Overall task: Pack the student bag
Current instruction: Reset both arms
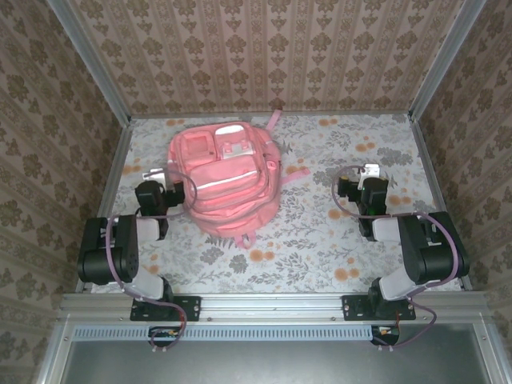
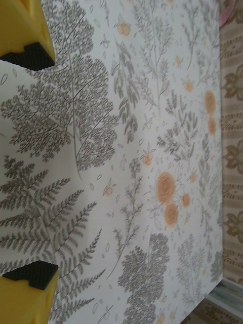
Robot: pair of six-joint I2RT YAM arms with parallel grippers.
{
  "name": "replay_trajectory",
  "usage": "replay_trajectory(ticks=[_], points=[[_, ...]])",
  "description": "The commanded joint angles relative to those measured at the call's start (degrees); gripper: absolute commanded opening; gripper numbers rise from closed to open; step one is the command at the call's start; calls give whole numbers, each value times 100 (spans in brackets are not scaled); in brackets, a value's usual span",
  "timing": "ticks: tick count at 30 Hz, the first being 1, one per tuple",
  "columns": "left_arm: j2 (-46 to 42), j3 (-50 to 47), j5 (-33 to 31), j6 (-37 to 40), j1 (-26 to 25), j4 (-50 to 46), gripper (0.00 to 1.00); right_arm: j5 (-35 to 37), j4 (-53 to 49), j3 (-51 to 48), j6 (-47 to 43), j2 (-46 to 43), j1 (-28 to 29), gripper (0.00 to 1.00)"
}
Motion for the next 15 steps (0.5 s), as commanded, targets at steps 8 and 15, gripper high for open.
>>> replay_trajectory(ticks=[8, 15], points=[[14, 5, 466, 310, -152, 432, 100, -224, 312, -17, 68, 10, -19, 100], [14, 5, 458, 324, -161, 433, 100, -224, 312, -14, 68, 10, -19, 100]])
